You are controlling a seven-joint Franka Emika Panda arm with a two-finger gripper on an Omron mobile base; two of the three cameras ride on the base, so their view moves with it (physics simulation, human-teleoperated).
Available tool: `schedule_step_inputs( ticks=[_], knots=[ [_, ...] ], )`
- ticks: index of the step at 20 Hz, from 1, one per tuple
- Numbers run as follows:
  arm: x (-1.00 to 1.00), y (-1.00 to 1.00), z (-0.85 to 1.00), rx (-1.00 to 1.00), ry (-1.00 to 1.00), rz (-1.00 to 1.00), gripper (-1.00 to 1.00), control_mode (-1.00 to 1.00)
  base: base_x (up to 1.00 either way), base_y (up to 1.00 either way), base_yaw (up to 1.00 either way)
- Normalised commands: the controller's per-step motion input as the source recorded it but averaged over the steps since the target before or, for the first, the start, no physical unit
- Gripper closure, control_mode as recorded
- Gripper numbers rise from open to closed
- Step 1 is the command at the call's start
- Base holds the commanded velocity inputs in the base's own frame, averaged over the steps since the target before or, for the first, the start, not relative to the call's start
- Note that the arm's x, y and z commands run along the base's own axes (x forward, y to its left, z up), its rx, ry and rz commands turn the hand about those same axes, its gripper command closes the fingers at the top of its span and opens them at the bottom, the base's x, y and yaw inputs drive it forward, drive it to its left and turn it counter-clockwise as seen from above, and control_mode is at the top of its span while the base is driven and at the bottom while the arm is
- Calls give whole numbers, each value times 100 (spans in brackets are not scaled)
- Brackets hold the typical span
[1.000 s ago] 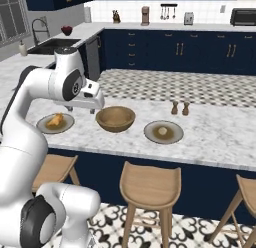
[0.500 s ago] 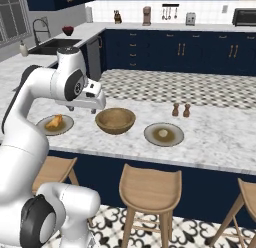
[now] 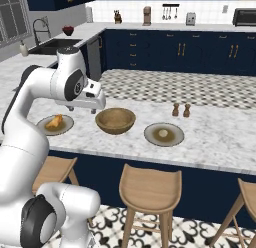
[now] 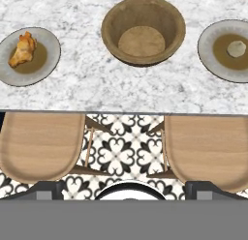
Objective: Pick the chicken drumstick and garlic from their plates and place them in the bowl. Then put the bowl in the fridge.
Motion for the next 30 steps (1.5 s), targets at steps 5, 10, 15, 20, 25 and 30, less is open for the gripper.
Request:
schedule_step_inputs(
  ticks=[5, 10, 15, 20, 25, 30],
  knots=[
    [0, 0, 0, 0, 0, 0, -100, -100, 0, 0, 0],
    [0, 0, 0, 0, 0, 0, -100, -100, 0, 0, 0],
    [-4, 0, 0, 0, 0, 0, -100, -100, 0, 0, 0],
    [-37, -65, -3, 6, -5, 0, -100, -100, 0, 0, 0],
    [-9, -100, 0, 12, -1, 0, -100, -100, 0, 0, 0],
    [17, -100, 0, 2, 0, 0, -100, -100, 0, 0, 0]
  ],
)
